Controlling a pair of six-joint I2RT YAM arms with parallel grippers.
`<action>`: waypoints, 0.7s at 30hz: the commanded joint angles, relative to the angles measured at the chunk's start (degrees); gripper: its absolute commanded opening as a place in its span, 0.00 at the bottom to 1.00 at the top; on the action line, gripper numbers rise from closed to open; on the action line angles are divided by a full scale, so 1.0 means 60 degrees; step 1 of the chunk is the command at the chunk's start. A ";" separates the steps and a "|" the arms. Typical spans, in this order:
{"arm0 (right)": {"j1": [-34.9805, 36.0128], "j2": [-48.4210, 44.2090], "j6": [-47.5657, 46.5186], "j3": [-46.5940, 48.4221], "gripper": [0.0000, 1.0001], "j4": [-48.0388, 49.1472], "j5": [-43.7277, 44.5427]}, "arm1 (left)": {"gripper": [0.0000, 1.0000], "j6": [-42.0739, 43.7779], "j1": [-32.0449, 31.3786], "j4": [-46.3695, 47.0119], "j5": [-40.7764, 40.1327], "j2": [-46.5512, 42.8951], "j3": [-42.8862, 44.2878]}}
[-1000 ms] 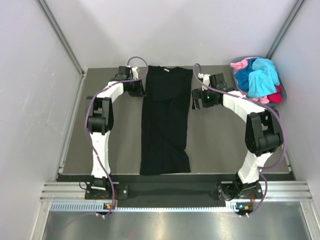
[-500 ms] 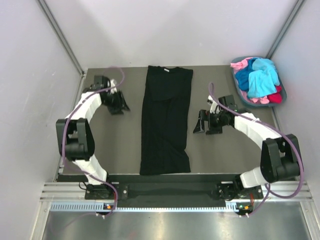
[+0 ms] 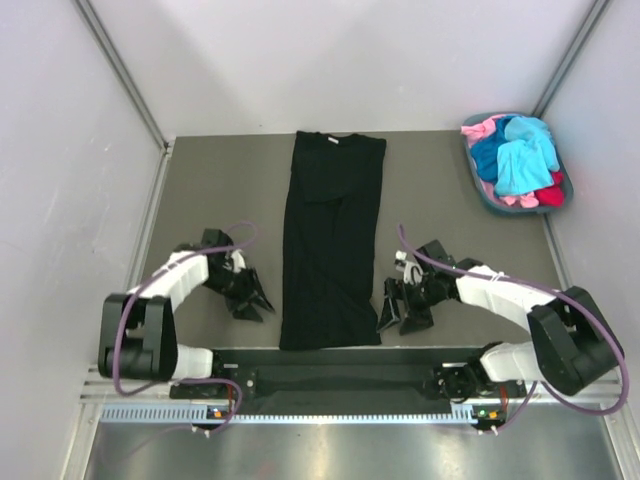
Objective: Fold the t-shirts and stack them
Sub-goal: Fold the tshirt
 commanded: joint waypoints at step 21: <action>0.1604 0.0614 0.1413 -0.0299 0.68 0.2458 0.0761 | 0.48 -0.1178 -0.2555 0.1694 0.0023 -0.0613 -0.1606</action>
